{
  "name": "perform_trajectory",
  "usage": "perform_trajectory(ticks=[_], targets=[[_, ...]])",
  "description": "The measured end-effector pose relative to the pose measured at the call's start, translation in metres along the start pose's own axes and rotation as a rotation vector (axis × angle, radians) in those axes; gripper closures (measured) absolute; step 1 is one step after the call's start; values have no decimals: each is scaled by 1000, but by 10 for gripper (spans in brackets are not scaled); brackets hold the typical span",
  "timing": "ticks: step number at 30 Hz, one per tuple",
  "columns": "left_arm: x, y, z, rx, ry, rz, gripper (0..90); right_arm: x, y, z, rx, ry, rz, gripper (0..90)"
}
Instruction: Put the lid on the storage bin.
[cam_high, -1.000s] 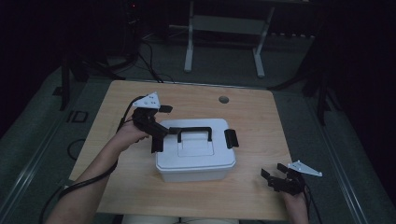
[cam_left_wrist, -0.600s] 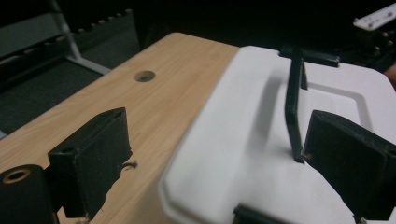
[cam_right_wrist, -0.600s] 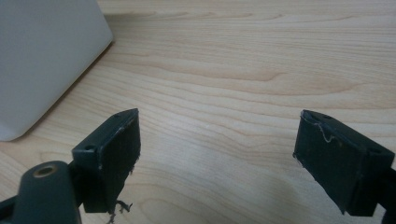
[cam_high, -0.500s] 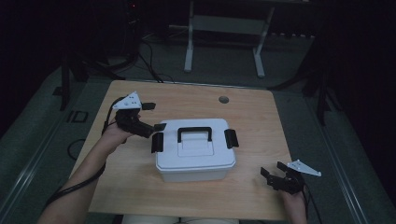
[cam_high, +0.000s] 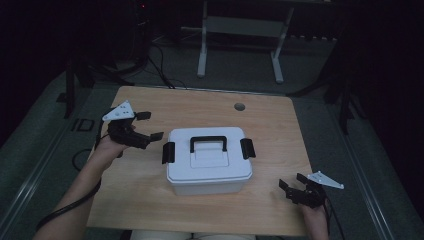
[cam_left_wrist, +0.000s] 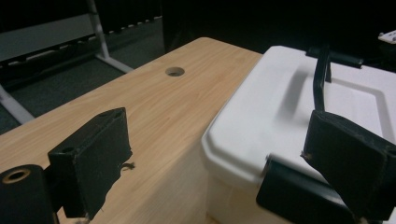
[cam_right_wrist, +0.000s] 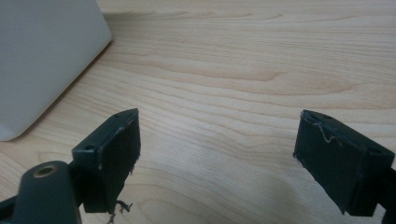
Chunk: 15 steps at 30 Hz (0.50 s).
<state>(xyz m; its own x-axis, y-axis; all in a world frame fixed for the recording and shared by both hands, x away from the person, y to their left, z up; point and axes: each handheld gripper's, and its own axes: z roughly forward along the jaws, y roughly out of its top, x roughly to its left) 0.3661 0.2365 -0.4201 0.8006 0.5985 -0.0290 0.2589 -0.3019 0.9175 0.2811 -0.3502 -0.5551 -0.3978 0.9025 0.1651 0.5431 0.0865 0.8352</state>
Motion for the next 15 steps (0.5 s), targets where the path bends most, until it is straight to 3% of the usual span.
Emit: perform_trajectory(ticks=[5,7,13,15], targets=[[4,-12,-9,-3,19,-21,70,-1,0,-1,-2,2,8,143],[6,-21,-13,20,36,-26,70,-1,0,-1,-5,-3,11,143],[11,-43,-24,24,54,-59,70,-1,-1,-1,-7,-4,11,143],[11,-43,-24,24,54,-59,70,-1,0,-1,-4,-5,11,143]])
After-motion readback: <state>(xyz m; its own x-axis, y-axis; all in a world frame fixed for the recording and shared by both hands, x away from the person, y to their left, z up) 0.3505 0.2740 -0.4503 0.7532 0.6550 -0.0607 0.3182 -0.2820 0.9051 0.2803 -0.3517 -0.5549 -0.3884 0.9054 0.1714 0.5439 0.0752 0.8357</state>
